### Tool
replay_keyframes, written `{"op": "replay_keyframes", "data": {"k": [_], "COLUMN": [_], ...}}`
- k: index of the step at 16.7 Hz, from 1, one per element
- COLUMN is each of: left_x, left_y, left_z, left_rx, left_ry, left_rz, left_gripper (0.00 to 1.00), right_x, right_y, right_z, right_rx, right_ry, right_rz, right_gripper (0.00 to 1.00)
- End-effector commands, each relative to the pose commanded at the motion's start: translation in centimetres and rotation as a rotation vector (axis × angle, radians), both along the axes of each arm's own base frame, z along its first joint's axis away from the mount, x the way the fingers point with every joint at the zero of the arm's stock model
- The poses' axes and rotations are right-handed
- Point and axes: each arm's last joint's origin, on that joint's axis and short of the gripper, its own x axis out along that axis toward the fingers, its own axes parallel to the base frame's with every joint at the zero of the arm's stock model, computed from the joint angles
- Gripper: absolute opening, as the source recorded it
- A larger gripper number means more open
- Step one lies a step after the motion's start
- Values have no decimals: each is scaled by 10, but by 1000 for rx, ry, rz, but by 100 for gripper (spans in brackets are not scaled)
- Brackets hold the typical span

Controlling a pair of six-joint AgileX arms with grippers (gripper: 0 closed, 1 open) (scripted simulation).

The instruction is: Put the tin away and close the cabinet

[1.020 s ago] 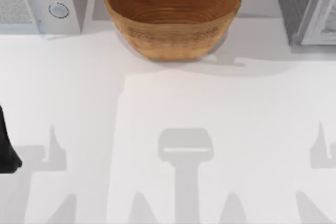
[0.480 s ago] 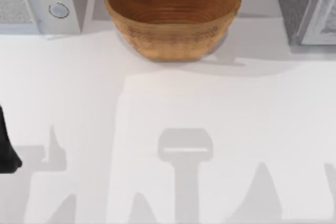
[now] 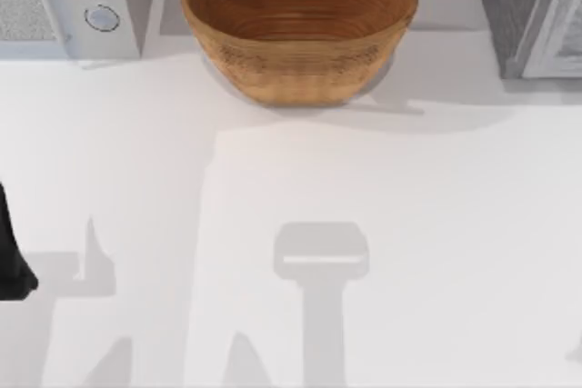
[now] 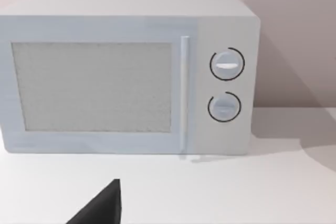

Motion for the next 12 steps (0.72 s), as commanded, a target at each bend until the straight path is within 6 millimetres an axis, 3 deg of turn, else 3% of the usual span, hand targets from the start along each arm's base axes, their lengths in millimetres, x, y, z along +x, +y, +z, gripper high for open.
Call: {"op": "replay_keyframes", "data": {"k": [3, 9, 12], "left_x": [0, 0, 0], "left_y": [0, 0, 0], "left_z": [0, 0, 0], "left_rx": [0, 0, 0], "left_ry": [0, 0, 0], "left_rz": [0, 0, 0], "left_gripper": [100, 100, 100], "right_x": [-9, -10, -5], "right_y": [-20, -22, -34], "right_z": [-4, -5, 6], "right_rx": [-25, -26, -32], "right_ry": [-19, -19, -23], "right_rz": [2, 4, 1], "right_gripper": [100, 100, 100]}}
